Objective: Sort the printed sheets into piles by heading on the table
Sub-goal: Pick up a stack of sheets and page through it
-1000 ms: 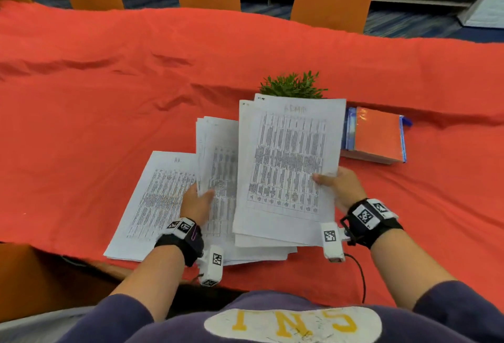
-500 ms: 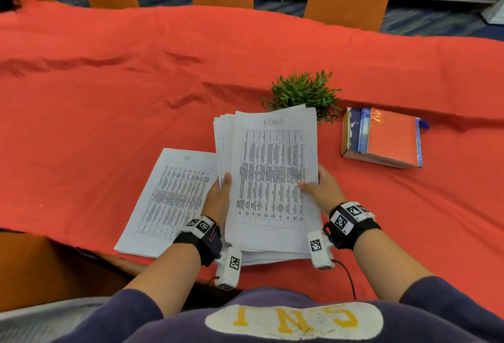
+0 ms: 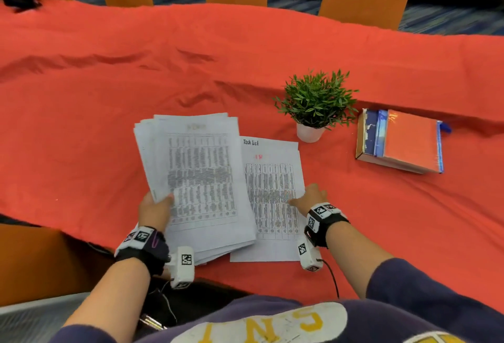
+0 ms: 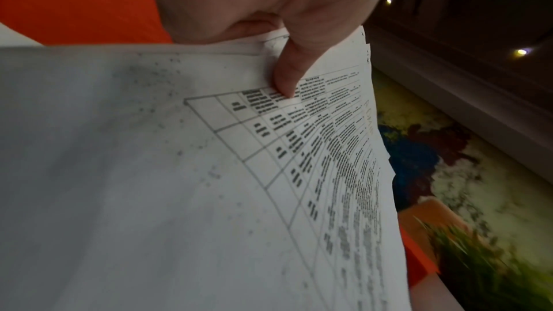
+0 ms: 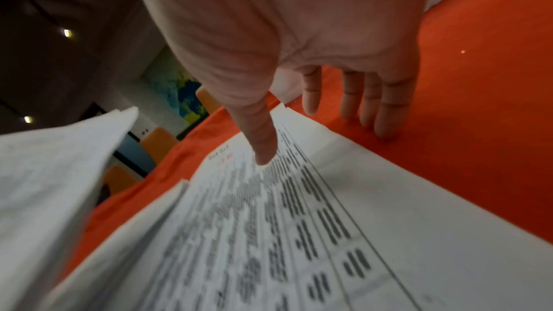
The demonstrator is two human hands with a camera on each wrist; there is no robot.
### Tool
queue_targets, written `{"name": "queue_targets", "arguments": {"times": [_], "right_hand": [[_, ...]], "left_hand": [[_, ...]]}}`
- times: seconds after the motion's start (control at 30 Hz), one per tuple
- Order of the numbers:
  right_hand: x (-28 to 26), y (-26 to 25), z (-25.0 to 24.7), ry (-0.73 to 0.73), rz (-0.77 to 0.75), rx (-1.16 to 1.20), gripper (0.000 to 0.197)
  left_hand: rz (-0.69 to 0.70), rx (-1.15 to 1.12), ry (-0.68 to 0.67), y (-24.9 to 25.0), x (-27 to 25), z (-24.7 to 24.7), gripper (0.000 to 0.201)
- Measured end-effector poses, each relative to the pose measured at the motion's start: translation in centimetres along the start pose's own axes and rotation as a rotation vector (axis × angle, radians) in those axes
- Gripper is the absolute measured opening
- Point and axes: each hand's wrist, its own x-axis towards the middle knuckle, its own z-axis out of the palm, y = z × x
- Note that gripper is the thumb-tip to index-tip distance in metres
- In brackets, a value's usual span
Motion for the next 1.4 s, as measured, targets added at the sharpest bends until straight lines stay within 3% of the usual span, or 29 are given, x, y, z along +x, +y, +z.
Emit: {"name": "queue_targets", "arguments": {"times": [0.1,0.17,0.3,0.37,0.53,0.7,1.03,1.13,1.4], "right_hand": [[0.6,0.4,1.3,0.061,0.045,-0.054,0.086],[1.3,0.5,1.9,0.035,0.054,0.007,0.079],[2.0,1.0,1.7,-0.042,0.019,0.021,0.036],[2.0,1.1,1.8,-0.032,-0.031,0.101,0.029],[2.9,0.7,3.1,0.021,-0.054,0.143,0.062],[2.1,-1.6,2.7,0.016,-0.025,0.045,0.049],[2.8,-1.6,2.4,0.006,0.003,0.313,0.038],[2.2,-0.1,0.5,-0.009,-0.061,0.346,0.021],[0.7,7.5,-9.6,0.062,-0.219,0.377,0.036]], "left_hand": [[-0.041,-0.014,0.051,-1.1,0.8,-1.8,0.036],[-0.059,-0.023,0.066,-1.9,1.2,-2.5,0.036],[-0.073,-0.040,0.067,-2.6,1.1,-2.7,0.037],[-0.076,-0.049,0.058,-2.8,0.9,-2.4,0.038],[-0.080,-0.020,0.050,-2.7,0.7,-1.7,0.036],[-0.073,-0.020,0.053,-2.5,0.4,-1.9,0.037],[-0.049,-0.057,0.054,-2.3,-0.6,-1.8,0.034],[-0.042,-0.049,0.034,-2.0,-0.8,-0.9,0.035],[0.009,0.047,-0.097,0.0,-2.2,4.1,0.031]]}}
